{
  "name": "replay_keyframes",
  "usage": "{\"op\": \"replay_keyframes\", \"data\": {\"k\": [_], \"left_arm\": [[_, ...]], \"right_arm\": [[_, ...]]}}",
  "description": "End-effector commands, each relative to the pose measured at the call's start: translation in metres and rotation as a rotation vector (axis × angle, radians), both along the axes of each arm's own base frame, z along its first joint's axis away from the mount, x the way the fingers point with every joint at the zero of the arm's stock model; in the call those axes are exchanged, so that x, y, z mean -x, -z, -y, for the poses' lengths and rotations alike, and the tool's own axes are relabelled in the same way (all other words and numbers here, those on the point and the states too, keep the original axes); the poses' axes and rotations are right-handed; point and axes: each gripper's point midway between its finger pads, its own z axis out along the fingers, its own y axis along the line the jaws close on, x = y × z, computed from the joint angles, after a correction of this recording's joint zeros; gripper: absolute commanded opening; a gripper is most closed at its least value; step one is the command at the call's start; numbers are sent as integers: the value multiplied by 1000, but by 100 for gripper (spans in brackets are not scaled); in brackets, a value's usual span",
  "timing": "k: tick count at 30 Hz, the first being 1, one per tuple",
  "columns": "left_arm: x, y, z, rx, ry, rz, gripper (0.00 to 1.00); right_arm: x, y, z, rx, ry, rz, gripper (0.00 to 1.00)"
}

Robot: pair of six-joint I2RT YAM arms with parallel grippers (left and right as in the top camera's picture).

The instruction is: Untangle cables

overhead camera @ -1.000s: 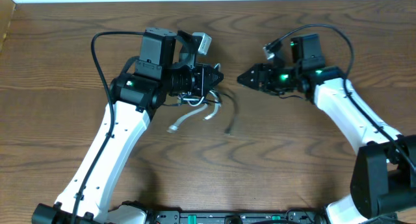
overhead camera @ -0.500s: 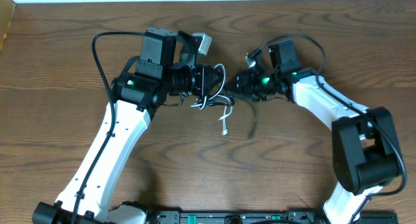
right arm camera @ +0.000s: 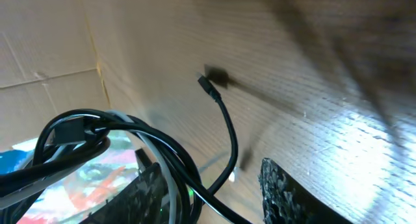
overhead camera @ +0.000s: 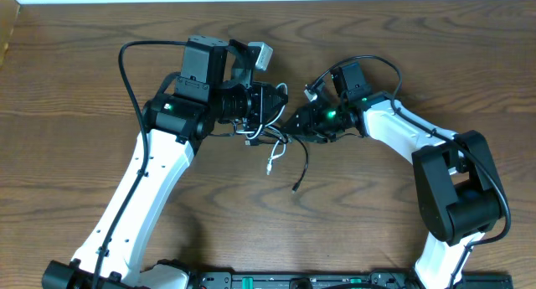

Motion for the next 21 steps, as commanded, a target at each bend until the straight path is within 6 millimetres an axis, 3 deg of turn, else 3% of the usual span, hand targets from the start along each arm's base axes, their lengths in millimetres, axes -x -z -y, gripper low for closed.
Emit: {"op": "replay_keyframes", "data": {"k": [1,7,9,13,19,21], "left_arm": [[-3,5,2,0,5,-10,8],[-12,10,4,8,-6,-16,7],[-21,3,4,36,-34,2,7],[-36,-14,-5,109,-89,21,7],[-62,-67,-55,265,-183,86,7],[-67,-83,-83,288,-235,124,7]], "right_arm": [[11,-4,-13,-37,-63,0,45],[31,14,-29,60,-104,-5,45],[35,23,-31,82,-105,-26,41],[35,36,-22,140,-82,-50,22],[27,57,19,303,0,-87,3],[23,60,31,323,11,-87,1]]}}
